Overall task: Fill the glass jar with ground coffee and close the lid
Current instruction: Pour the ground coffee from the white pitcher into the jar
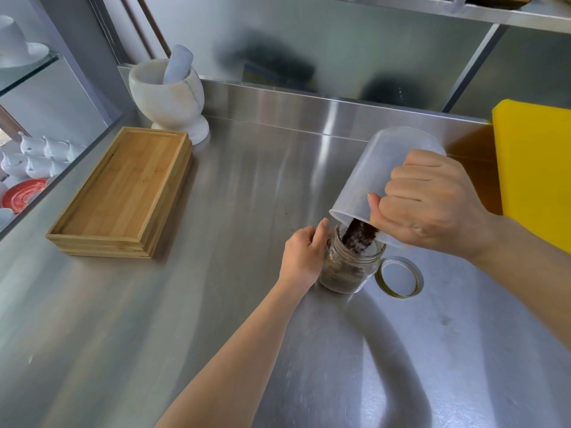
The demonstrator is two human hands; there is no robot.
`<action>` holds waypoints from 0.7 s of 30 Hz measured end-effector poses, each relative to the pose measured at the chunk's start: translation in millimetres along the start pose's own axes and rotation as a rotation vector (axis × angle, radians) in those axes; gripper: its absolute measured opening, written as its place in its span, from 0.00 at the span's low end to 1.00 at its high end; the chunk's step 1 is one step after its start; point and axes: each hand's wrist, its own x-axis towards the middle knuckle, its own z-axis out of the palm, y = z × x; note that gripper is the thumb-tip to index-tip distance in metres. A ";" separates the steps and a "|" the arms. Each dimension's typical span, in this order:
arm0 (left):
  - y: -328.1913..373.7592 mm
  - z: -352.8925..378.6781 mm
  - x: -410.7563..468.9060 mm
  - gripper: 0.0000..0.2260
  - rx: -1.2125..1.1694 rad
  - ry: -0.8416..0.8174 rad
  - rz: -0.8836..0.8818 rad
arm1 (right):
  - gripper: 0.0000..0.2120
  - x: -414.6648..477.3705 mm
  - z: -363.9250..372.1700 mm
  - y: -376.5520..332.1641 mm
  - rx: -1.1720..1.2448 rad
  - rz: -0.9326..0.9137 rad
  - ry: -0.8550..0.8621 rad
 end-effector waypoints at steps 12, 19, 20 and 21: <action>0.8 -0.3 -0.4 0.22 0.001 -0.013 -0.004 | 0.20 -2.3 0.6 1.8 -0.008 0.015 0.000; -2.2 0.1 0.6 0.21 -0.011 -0.014 0.000 | 0.21 -3.5 1.9 -1.4 -0.009 0.002 -0.011; -2.4 0.0 0.5 0.21 -0.014 -0.014 0.004 | 0.21 -3.3 1.8 -2.2 -0.011 -0.011 -0.016; -2.7 0.0 0.4 0.21 -0.015 -0.014 0.005 | 0.20 -3.3 1.7 -3.3 -0.016 -0.022 -0.022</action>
